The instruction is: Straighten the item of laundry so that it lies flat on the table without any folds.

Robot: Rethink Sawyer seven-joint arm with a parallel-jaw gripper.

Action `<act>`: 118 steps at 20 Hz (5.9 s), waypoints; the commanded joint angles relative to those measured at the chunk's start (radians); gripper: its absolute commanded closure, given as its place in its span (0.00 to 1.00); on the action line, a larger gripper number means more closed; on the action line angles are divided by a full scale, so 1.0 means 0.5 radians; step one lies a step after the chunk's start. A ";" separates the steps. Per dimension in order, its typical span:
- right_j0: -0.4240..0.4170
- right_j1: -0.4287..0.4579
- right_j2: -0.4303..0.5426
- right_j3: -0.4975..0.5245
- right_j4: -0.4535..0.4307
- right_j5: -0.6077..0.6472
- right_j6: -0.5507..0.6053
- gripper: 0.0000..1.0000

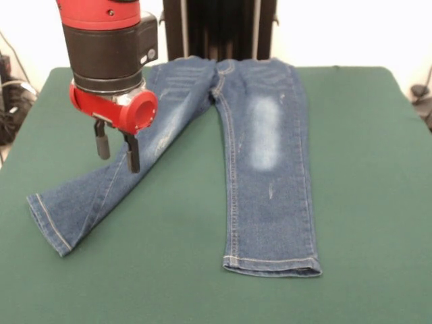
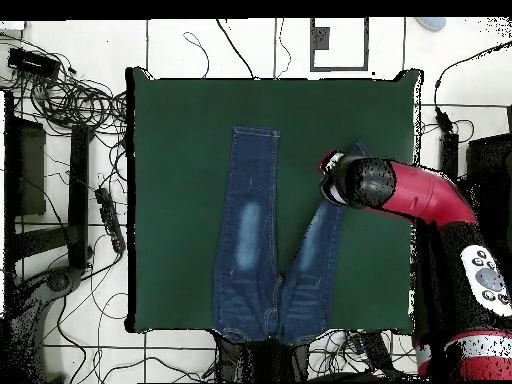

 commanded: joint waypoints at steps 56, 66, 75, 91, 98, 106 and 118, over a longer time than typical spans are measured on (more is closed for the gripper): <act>-0.106 0.454 0.278 -0.084 -0.232 -0.317 -0.277 1.00; -0.098 0.450 0.286 -0.089 -0.286 -0.373 -0.215 1.00; -0.055 0.381 0.261 -0.072 -0.248 -0.326 -0.149 1.00; 0.045 -0.003 0.231 0.033 -0.147 0.052 -0.105 1.00; 0.033 -0.011 0.263 0.027 -0.147 0.074 -0.117 1.00; 0.008 -0.003 0.306 0.023 -0.177 0.032 -0.172 1.00; -0.045 0.017 0.362 0.021 -0.208 0.012 -0.213 0.00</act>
